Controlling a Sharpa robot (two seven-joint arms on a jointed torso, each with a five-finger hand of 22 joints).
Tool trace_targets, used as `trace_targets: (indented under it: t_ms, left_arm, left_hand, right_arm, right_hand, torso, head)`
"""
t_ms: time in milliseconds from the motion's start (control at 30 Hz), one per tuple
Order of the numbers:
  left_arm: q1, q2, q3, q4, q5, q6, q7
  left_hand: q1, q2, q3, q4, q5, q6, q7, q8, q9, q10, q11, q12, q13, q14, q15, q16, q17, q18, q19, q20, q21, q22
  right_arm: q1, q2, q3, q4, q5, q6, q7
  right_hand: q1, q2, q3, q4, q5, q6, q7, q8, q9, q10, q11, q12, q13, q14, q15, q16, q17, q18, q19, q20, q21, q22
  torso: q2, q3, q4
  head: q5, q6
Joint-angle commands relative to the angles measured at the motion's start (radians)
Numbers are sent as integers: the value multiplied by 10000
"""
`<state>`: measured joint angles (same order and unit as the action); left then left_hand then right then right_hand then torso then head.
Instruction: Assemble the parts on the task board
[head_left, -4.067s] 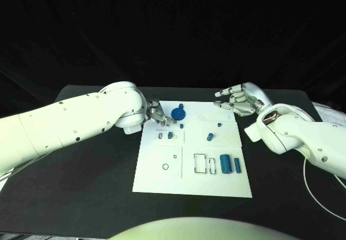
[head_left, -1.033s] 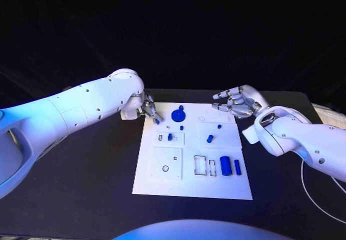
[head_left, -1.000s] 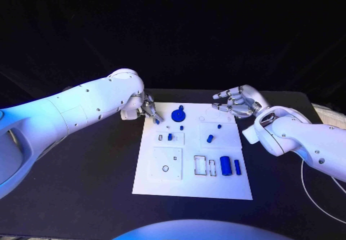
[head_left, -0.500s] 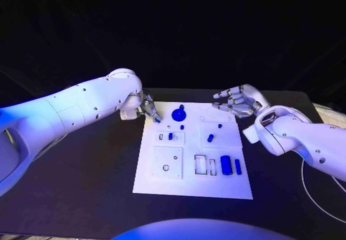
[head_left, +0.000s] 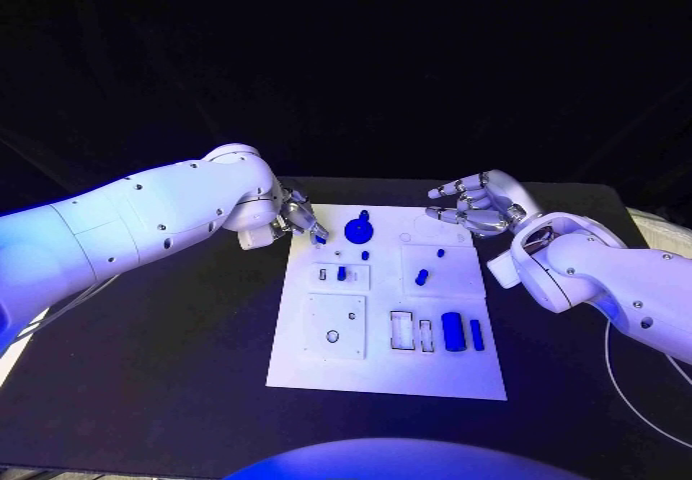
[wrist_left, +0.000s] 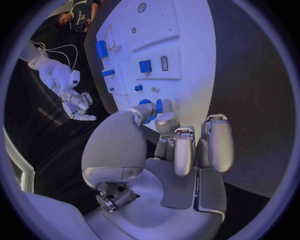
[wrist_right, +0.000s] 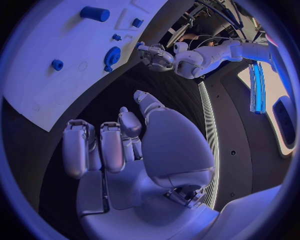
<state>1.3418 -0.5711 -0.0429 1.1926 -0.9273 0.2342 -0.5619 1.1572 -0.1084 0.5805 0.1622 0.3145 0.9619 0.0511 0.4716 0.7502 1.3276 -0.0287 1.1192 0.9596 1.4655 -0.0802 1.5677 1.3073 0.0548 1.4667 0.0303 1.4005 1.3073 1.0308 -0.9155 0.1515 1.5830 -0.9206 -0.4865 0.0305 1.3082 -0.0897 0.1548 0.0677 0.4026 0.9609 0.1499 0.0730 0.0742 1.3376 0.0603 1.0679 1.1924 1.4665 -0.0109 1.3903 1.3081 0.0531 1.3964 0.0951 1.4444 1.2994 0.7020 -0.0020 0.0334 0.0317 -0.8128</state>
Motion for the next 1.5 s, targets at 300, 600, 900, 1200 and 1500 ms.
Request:
trace_targets:
  t_ms: [300,600,900,1200,1500]
  left_arm:
    - [-256,-738,-125,1460,-524,-1387,3]
    - [-598,-1036,-142,1995,-977,-1270,17]
    - [-674,-1107,-143,2125,-1338,-689,-20]
    - [-765,-1090,-142,2144,-1386,-404,-42]
    - [-795,-1092,-142,2175,-1391,-149,-71]
  left_hand:
    - [-446,-75,1793,-1814,637,284,-101,131,49,211,-43,181,169,1053,-60,31,2635,-174,471,-91,203,1719]
    - [-515,-82,1822,-1849,719,305,-110,150,56,240,-51,202,194,1053,-67,31,2635,-179,480,-98,224,1736]
    - [-537,-95,1824,-1868,734,316,-115,158,58,261,-53,230,231,1053,-67,31,2635,-181,483,-98,230,1740]
    - [-564,-116,1830,-1909,755,338,-126,169,58,296,-61,268,280,1053,-68,31,2635,-179,478,-99,217,1735]
    - [-590,-135,1835,-1944,782,362,-135,177,55,326,-67,298,320,1053,-69,31,2635,-182,483,-98,230,1745]
  right_arm:
    - [-7,-26,-3,31,-10,142,63]
    - [-14,-33,-7,35,-10,148,80]
    - [-31,-43,-9,33,-10,148,91]
    - [-41,-43,-9,34,-10,148,98]
    - [-48,-48,-9,29,-10,161,101]
  right_hand:
    - [-35,99,13,43,54,38,1,-28,-12,-22,-22,27,7,504,-55,-14,63,93,-33,-14,-38,14]
    - [-35,99,13,43,54,38,1,-28,-12,-22,-22,27,7,504,-55,-14,63,93,-33,-14,-38,14]
    - [-35,99,13,43,54,38,1,-28,-12,-22,-22,27,7,504,-55,-14,63,93,-33,-14,-38,14]
    - [-35,99,13,43,54,38,1,-28,-12,-22,-22,27,7,504,-55,-14,63,93,-33,-14,-38,14]
    - [-35,99,13,43,54,38,1,-28,-12,-22,-22,27,7,504,-55,-14,63,93,-33,-14,-38,14]
  torso:
    - [0,-4,11]
    - [11,-8,-11]
    - [16,-8,-9]
    - [21,-12,-18]
    - [12,-9,-14]
  head:
    - [12,-75]
    - [57,-107]
    - [62,-137]
    - [51,-189]
    - [49,-224]
